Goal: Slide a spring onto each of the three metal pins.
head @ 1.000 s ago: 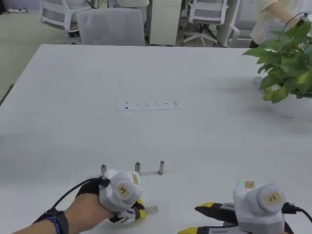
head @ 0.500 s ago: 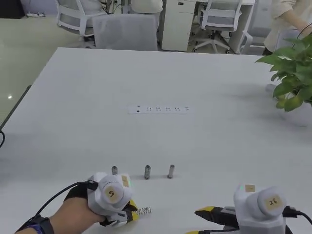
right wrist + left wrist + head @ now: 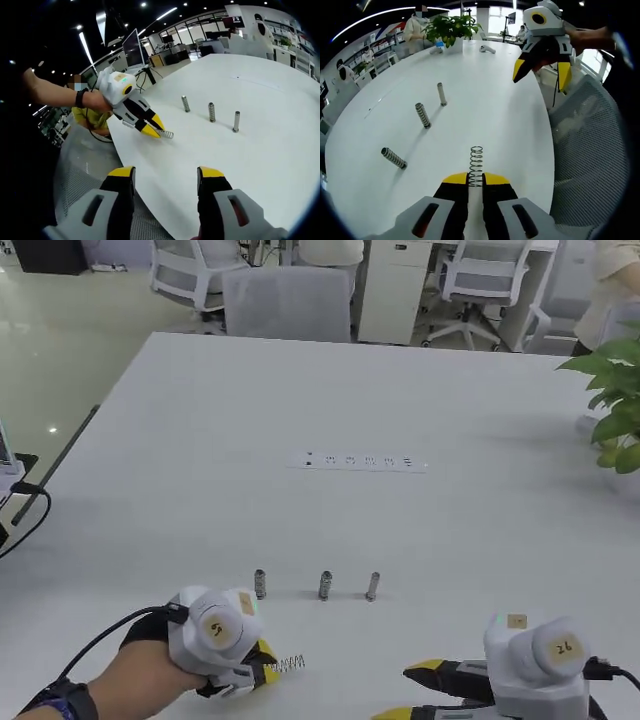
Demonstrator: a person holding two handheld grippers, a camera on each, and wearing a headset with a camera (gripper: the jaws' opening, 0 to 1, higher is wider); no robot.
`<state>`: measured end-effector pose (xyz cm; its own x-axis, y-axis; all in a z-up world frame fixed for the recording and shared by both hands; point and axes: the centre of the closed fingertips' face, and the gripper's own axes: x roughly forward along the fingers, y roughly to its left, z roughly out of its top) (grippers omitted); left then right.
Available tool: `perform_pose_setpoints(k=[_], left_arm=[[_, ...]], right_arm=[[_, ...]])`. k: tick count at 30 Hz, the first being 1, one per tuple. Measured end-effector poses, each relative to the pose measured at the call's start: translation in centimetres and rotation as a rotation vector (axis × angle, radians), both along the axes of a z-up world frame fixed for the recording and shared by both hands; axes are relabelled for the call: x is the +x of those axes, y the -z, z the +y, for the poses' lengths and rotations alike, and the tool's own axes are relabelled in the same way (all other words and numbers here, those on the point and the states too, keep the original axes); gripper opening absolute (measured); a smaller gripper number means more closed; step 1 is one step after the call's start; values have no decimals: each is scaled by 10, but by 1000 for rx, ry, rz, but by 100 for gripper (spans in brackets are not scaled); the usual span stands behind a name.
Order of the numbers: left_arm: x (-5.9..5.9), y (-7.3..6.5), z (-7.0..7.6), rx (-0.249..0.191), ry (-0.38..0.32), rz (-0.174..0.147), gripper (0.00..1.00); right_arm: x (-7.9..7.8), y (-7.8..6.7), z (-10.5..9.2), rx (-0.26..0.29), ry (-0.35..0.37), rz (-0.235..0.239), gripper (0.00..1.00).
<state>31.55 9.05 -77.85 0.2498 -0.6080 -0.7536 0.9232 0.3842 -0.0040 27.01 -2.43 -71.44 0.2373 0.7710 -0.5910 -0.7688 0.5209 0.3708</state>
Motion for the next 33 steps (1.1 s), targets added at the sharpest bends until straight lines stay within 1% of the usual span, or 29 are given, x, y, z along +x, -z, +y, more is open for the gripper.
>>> perform_pose_setpoints(k=[9,12,17,24,29,31,33], left_arm=[[-7,-7,12,-13,-29,-9,2],[-11,-11,13,-24,-36,-9,2],[-19,-13,16,-23,-33,-13,2],[-27,-22,16,-38,-32,-27,2],[-29,-26,15,-41,-27,-35,2],[-30,-28,15,-45,-28,-39,2],[-31,-29,15,-44,-24,-43,2]], right_arm=[[-1,2,13,-3,-54,3,47],[-1,3,19,-2,-68,4,47],[-2,4,30,1,-101,5,46],[-3,8,46,6,-141,7,45],[-3,7,54,12,-165,2,45],[-1,5,57,19,-163,-7,44],[1,4,59,31,-159,-5,43]])
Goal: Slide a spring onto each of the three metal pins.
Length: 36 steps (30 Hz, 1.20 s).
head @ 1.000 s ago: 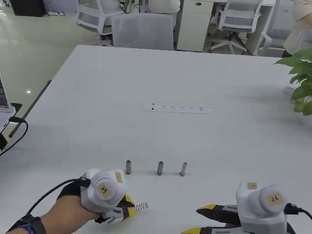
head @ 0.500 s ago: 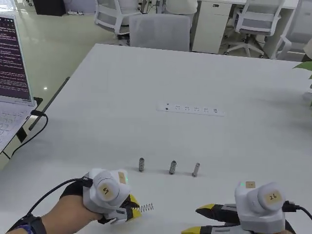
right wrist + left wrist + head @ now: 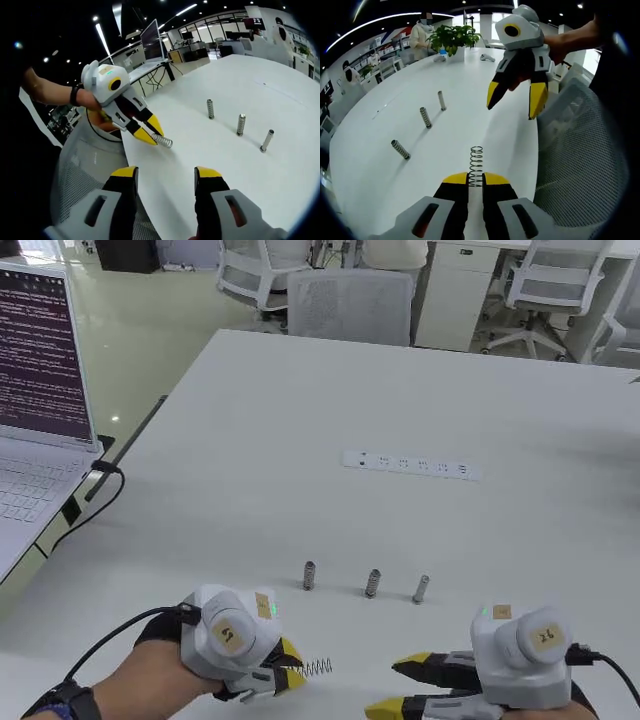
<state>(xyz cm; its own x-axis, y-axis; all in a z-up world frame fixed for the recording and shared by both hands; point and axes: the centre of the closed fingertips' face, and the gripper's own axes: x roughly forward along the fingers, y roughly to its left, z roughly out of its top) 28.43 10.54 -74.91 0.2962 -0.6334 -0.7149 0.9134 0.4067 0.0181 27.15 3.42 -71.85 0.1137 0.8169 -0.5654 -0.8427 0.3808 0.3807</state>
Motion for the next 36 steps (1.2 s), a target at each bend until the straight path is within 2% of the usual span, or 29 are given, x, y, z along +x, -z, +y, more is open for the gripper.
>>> perform_pose_setpoints(k=[8,17,27,36], left_arm=[[-3,-9,-5,-9,9,-13,2],[-6,-18,-19,-22,47,-30,2],[-6,-28,-27,-31,75,-47,2],[-8,-35,-34,-39,106,-60,2]], right_arm=[[1,0,9,4,-29,-2,43],[2,-2,20,17,-67,-8,41],[3,-3,27,25,-105,-16,39],[1,-6,33,45,-153,-34,30]])
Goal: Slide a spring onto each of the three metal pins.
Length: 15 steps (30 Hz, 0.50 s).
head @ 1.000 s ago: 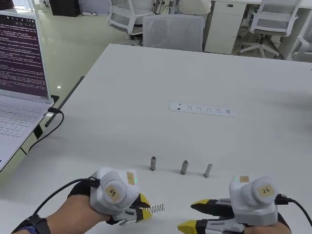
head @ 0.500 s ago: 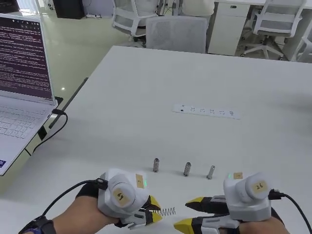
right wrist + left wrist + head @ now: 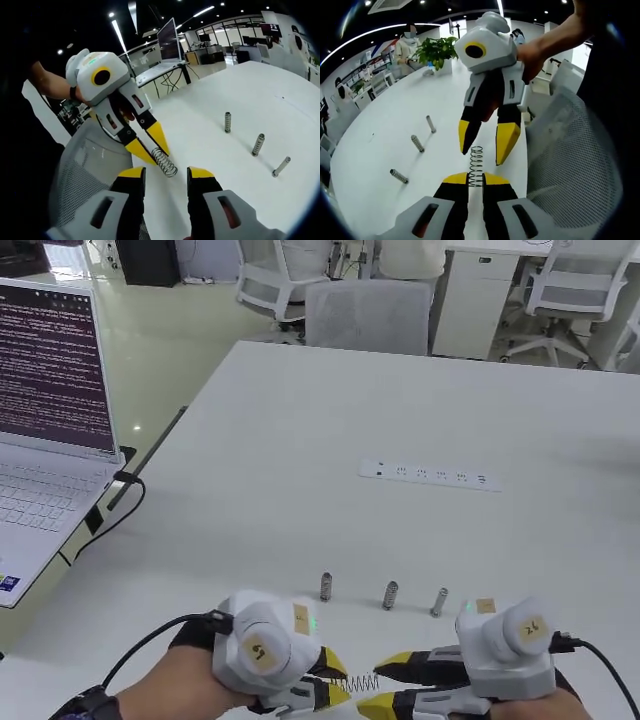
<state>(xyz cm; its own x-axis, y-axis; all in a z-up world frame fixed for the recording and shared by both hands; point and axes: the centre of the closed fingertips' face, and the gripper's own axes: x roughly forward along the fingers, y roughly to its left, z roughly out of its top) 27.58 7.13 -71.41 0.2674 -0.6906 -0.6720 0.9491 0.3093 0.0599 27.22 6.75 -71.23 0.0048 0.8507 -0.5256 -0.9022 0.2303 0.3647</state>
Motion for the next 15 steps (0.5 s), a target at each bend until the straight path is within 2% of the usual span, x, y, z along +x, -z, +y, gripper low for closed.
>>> perform_pose_setpoints(k=[8,15], left_arm=[[-3,-2,-4,-4,26,-2,2],[-6,-1,-6,-6,47,5,2]], right_arm=[[-5,-2,2,6,-69,-38,20],[-6,-3,1,3,-101,-70,11]])
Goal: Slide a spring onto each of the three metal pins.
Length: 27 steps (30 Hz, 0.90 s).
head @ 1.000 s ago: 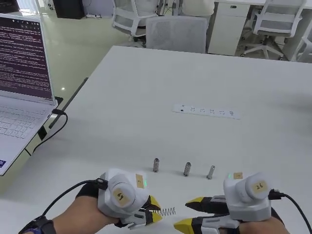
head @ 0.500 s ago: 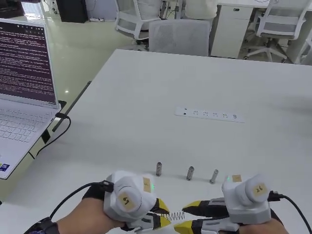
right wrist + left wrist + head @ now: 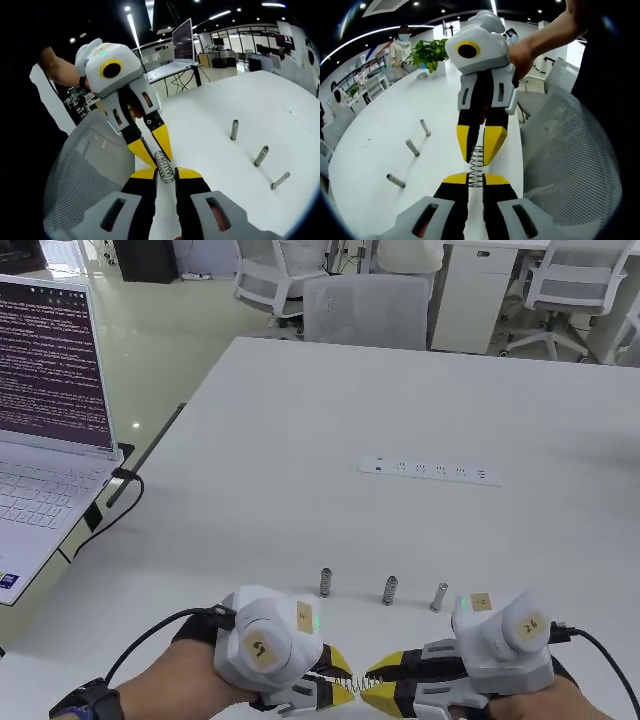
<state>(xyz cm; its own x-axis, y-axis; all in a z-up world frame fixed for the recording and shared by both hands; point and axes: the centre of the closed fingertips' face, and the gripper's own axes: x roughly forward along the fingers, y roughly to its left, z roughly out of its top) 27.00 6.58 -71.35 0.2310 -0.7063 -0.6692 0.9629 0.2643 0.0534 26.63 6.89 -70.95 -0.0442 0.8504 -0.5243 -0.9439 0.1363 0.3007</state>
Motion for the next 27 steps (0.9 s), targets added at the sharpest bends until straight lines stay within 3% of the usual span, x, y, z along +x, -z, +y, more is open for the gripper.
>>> perform_pose_setpoints(k=[6,11,20,27], left_arm=[[-2,2,-1,12,21,-3,2],[-2,3,-3,11,25,-7,2],[0,6,-5,34,29,-39,2],[1,10,-8,42,20,-47,2]], right_arm=[[-4,-5,0,6,-33,-4,8],[-4,-4,0,-26,-54,-22,8],[-2,-6,1,-61,-46,-31,8],[0,-7,2,-91,-45,-44,8]])
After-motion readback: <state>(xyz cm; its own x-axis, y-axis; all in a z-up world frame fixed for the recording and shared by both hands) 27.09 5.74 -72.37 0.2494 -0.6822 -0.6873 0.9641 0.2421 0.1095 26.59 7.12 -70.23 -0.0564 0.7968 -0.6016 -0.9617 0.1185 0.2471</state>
